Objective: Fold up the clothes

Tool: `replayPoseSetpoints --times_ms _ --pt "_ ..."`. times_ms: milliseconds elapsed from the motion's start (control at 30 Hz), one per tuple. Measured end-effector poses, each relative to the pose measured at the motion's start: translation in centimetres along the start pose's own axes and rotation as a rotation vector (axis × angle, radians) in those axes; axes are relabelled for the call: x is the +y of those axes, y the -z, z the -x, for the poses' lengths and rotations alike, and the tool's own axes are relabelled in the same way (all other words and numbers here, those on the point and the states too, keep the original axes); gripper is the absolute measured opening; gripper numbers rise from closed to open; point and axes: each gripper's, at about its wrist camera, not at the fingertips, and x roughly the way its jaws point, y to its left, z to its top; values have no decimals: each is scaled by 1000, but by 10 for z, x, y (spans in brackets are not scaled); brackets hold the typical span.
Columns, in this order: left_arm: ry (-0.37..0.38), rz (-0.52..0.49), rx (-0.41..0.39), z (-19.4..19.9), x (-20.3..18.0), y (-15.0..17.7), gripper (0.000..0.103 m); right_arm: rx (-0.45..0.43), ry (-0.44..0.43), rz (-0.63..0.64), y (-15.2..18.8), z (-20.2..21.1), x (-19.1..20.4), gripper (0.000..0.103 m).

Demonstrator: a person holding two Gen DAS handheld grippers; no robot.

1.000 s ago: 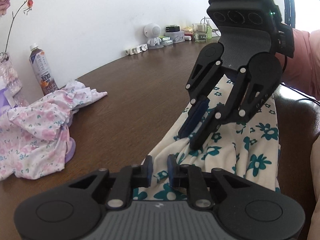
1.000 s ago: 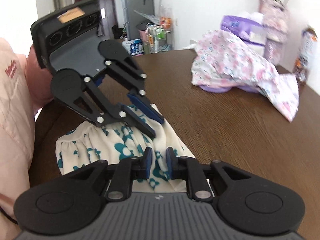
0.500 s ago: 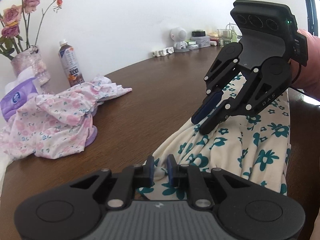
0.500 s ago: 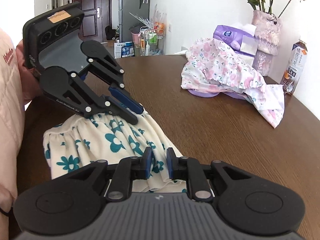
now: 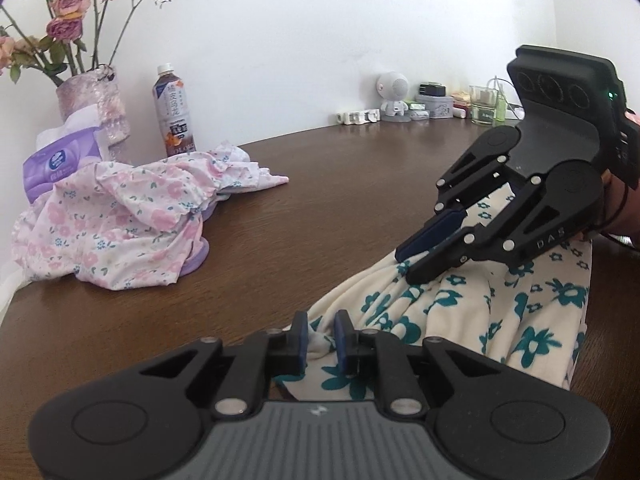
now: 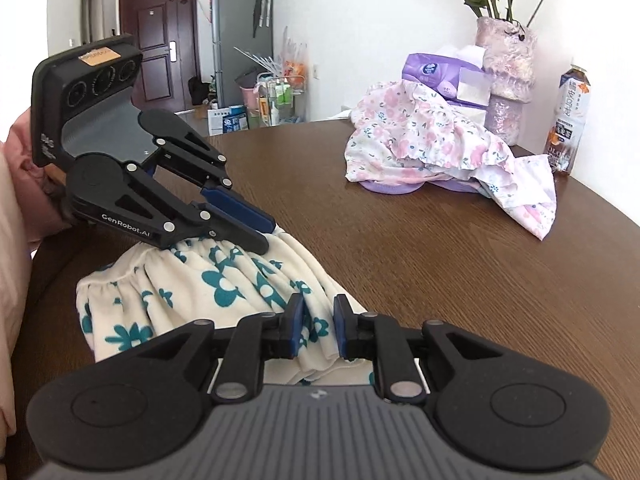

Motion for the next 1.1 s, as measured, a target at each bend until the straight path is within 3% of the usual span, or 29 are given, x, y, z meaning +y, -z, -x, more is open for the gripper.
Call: replayPoseSetpoints --times_ms 167,267,467,700,767,967,1100 --pt "-37 93 -67 36 -7 -2 37 -79 54 -21 -6 29 20 18" --pt "-57 211 -55 50 -7 5 38 -108 94 -17 -1 43 36 25" --pt "-37 598 -26 57 6 28 39 -100 175 -88 15 46 50 25" --pt "8 841 -3 56 10 49 41 -58 199 -166 27 39 49 25" --pt "21 917 -29 55 12 58 41 -49 202 -180 29 37 49 25" --pt "43 1041 -88 55 8 71 38 -14 191 -213 36 29 50 25" --pt "15 1003 -91 54 4 70 29 -20 188 -224 37 28 47 25"
